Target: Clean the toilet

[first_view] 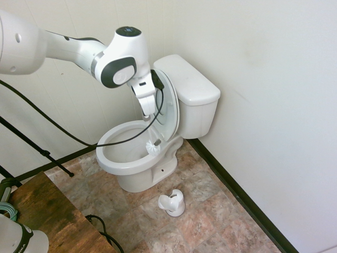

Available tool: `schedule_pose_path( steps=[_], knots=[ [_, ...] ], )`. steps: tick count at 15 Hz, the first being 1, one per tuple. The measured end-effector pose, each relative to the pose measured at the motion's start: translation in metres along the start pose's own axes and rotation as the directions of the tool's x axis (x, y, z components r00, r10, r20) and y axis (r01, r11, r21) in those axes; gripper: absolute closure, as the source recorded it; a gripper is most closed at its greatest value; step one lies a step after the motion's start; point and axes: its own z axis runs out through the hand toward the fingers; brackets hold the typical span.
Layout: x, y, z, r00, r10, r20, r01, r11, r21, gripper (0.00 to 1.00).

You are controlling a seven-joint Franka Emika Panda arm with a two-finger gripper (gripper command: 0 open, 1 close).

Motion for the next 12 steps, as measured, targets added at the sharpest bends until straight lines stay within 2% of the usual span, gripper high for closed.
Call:
schedule_pose_path(
  steps=[2, 5, 12],
  knots=[
    [-0.046, -0.012, 0.001, 0.999, -0.035, 0.009, 0.035, 0.999, 0.02, 1.0],
    [-0.102, -0.025, 0.033, 0.998, -0.069, 0.009, 0.069, 0.997, 0.024, 1.0],
    [-0.15, -0.055, 0.145, 0.999, -0.052, -0.015, 0.052, 0.999, -0.011, 1.0]
  ],
)
